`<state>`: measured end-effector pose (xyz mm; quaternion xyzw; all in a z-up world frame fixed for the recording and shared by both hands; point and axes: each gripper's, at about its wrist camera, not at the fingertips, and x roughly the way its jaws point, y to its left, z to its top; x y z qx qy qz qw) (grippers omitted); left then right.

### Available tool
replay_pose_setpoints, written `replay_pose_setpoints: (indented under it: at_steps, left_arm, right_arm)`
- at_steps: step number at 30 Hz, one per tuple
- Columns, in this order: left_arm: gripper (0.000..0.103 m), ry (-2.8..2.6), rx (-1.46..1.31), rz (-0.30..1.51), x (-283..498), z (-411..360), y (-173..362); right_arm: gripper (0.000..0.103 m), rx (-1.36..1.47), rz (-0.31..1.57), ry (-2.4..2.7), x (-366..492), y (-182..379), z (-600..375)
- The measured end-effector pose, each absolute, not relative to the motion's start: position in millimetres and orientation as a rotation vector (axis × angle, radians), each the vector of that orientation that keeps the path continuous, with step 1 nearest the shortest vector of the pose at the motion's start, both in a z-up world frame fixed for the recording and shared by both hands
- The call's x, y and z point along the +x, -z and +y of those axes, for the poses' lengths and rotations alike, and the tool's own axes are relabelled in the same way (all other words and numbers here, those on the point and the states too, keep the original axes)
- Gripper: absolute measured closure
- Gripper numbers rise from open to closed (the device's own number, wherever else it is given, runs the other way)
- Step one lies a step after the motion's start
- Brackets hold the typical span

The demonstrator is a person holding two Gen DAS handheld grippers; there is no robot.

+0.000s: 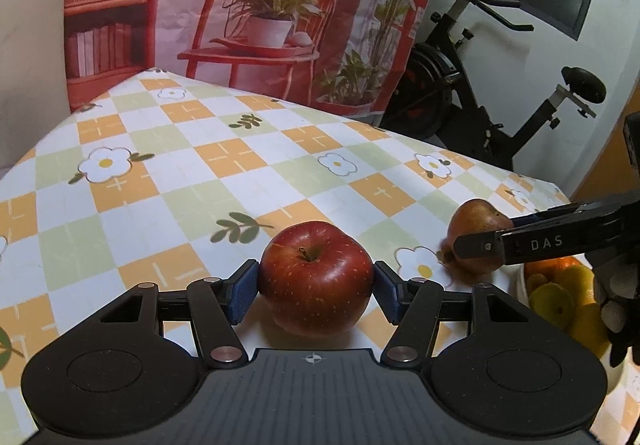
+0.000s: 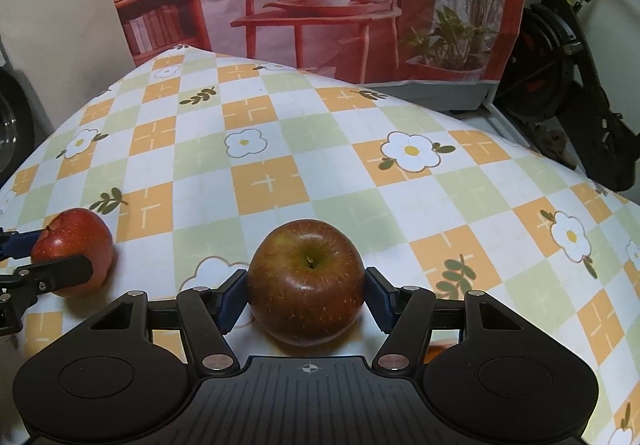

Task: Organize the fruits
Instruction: 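Carry both held red apples over the beige plate with both tools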

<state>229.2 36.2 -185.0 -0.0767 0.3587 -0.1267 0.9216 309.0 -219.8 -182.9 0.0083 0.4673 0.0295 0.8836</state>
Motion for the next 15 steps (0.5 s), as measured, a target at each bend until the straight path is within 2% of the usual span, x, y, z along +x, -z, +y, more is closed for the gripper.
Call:
replay_pose_setpoints:
  at_steps: [15]
  left_arm:
    - [0.039, 0.272, -0.063, 0.697, 193, 23, 167]
  right_arm:
    - [0.045, 0.010, 0.777, -0.092, 236, 148, -204]
